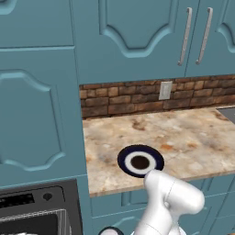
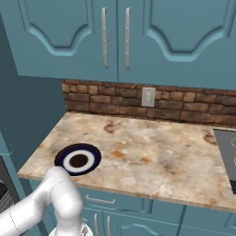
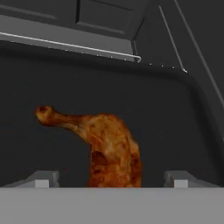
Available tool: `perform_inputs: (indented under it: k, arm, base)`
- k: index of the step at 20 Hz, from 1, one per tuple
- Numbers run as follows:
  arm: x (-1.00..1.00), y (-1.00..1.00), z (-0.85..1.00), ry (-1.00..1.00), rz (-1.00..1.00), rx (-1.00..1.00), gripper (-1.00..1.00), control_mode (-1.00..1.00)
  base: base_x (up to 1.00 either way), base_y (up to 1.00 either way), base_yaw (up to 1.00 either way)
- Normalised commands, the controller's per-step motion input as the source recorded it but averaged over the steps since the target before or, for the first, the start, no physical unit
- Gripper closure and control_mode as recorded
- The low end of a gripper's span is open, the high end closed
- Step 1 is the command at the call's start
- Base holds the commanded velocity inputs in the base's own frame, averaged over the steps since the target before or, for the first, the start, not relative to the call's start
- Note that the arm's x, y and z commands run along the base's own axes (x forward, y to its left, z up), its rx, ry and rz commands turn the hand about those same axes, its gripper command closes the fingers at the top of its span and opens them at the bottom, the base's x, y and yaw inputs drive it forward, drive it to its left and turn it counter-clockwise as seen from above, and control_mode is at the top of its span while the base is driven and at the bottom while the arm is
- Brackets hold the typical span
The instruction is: Place the chicken drumstick on the rack of the oven.
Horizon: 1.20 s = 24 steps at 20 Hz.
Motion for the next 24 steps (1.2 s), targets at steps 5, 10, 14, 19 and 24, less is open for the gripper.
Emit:
perform_inputs:
  k: [5,10,14,19,24]
  arm:
    - [-0.64,-0.06,0.47,-0.10,-0.04,0.00,-1.00,-1.00]
    - [-0.90,-0.39,0.55,-0.16,-0.06,0.10,-1.00,-1.00]
    - [-0.75,-0.73,0.41,-0.05,-0.09,0.22,-1.00,-1.00]
    - [-0.35,-0.79,0.15,0.02,-0.01,0.33,-1.00,-1.00]
    - [0.00,-0.93,0.00,0.22,0.06,0.50,-1.00,-1.00]
  base:
    - [0.00,0.00,0.00]
    - [0.00,0.00,0.00]
    - [0.00,0.00,0.00]
    - [0.00,0.00,0.00]
    - [0.00,0.00,0.00]
